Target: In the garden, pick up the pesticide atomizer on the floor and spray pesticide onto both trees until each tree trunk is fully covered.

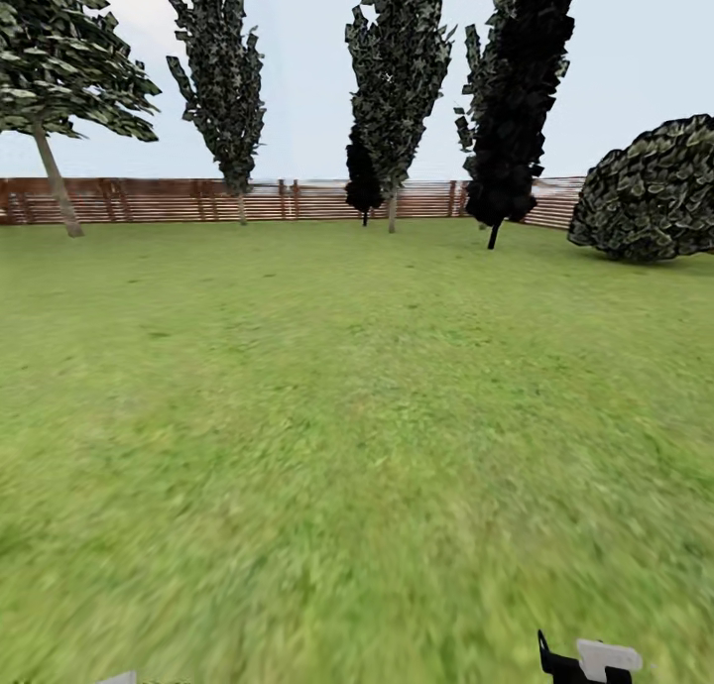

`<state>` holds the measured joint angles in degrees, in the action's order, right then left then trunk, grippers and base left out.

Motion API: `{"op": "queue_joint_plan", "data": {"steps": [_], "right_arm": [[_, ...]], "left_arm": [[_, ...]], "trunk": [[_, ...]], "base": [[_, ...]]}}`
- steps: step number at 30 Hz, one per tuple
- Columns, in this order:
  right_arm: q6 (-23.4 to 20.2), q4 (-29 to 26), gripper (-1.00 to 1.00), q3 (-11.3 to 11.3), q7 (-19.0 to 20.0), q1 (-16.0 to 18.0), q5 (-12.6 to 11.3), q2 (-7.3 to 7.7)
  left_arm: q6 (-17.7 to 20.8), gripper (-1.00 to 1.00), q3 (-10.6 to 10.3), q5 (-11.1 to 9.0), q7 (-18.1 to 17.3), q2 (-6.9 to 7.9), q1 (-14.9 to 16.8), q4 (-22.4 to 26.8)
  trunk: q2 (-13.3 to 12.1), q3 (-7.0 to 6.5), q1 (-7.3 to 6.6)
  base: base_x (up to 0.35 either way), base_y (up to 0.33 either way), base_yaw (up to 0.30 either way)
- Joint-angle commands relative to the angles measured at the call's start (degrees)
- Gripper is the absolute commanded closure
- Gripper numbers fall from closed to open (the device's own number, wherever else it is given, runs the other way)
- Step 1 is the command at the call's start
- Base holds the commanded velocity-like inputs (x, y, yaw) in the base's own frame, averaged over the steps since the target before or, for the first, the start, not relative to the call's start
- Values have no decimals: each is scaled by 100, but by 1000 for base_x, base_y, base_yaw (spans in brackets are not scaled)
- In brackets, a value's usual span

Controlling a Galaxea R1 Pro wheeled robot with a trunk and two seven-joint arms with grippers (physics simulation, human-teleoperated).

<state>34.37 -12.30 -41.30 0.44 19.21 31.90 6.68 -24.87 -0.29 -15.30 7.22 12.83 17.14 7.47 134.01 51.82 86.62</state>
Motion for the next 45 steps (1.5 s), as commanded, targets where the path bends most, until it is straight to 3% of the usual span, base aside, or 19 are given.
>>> {"op": "queue_joint_plan", "data": {"steps": [1, 30, 45], "right_arm": [[0, 0, -100, 0, 0, 2, 0, 0], [0, 0, -100, 3, 0, 1, 0, 0], [0, 0, -100, -1, 0, 0, 0, 0]], "left_arm": [[0, 100, 1, 1, -2, 0, 0, 0], [-8, 100, -6, 0, -2, -8, 0, 0], [-23, 100, -12, 8, -4, -17, 0, 0]], "trunk": [[0, 0, 0], [0, 0, 0], [0, 0, 0]], "base": [[122, 293, 279], [61, 297, 279], [0, 22, 279]]}}
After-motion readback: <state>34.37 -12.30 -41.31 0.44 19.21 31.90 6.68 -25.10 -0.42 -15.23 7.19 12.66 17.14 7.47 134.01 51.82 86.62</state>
